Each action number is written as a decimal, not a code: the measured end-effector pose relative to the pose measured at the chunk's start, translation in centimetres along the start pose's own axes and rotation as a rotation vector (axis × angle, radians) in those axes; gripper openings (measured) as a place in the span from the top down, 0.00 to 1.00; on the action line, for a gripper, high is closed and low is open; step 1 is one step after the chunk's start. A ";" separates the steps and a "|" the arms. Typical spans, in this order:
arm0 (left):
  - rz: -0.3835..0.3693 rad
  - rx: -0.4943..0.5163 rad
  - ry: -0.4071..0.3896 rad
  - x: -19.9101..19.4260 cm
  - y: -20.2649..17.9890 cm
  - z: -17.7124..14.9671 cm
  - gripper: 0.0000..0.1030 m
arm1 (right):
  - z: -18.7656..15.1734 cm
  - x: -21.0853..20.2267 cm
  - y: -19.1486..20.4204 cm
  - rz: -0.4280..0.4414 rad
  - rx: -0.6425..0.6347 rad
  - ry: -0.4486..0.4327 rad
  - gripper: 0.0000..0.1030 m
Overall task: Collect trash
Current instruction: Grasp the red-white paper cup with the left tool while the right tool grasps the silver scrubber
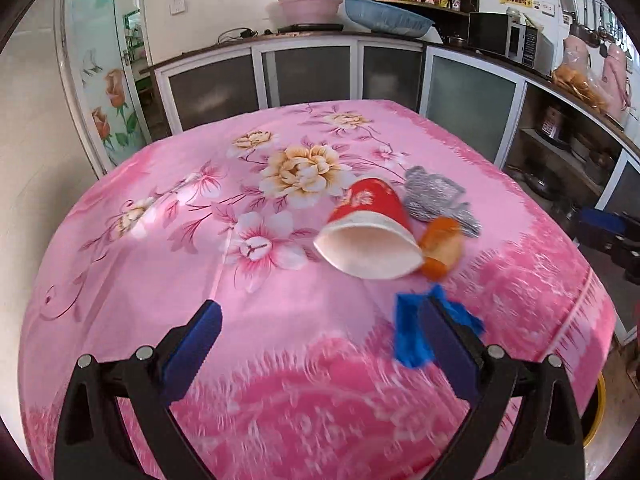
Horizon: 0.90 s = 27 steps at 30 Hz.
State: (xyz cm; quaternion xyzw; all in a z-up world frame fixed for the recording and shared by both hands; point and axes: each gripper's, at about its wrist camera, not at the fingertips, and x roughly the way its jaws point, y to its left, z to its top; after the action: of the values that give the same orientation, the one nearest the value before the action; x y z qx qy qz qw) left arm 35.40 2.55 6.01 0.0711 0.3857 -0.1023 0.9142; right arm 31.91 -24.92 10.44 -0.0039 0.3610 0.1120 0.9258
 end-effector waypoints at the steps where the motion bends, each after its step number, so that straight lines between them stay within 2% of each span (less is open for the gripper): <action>1: 0.004 0.006 0.006 0.7 0.0 0.3 0.08 | 0.5 0.8 0.7 0.001 -0.013 0.006 0.46; 5: 0.024 0.058 -0.007 2.3 0.3 1.7 0.08 | 2.8 4.4 2.7 0.020 -0.056 0.041 0.46; 8: -0.021 0.072 0.002 3.2 0.8 2.3 0.08 | 3.9 6.1 3.1 0.034 -0.060 0.058 0.44; 11: -0.069 0.089 0.027 4.4 0.6 2.6 0.08 | 4.7 7.5 3.2 0.056 -0.061 0.087 0.40; 14: -0.069 0.097 0.057 5.9 0.5 2.9 0.08 | 5.4 8.9 3.4 0.052 -0.067 0.104 0.40; 20: -0.116 0.081 0.119 8.8 0.0 3.6 0.08 | 6.1 11.6 3.6 0.089 -0.055 0.169 0.40; 23: -0.107 0.094 0.135 10.0 -0.4 4.0 0.08 | 6.5 12.6 3.7 0.095 -0.050 0.190 0.40; 25: -0.119 0.082 0.149 10.6 -0.4 4.2 0.08 | 6.6 13.2 3.6 0.108 -0.039 0.208 0.45; 26: -0.126 0.072 0.149 10.8 -0.4 4.3 0.09 | 6.6 13.6 3.7 0.112 -0.038 0.225 0.54; 27: -0.135 0.070 0.146 10.9 -0.4 4.4 0.14 | 6.6 14.0 3.8 0.123 -0.038 0.245 0.66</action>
State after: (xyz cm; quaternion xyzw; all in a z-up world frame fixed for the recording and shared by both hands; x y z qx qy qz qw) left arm 45.78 -0.25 1.18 0.0841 0.4514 -0.1716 0.8716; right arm 45.50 -17.82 6.24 -0.0131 0.4688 0.1742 0.8659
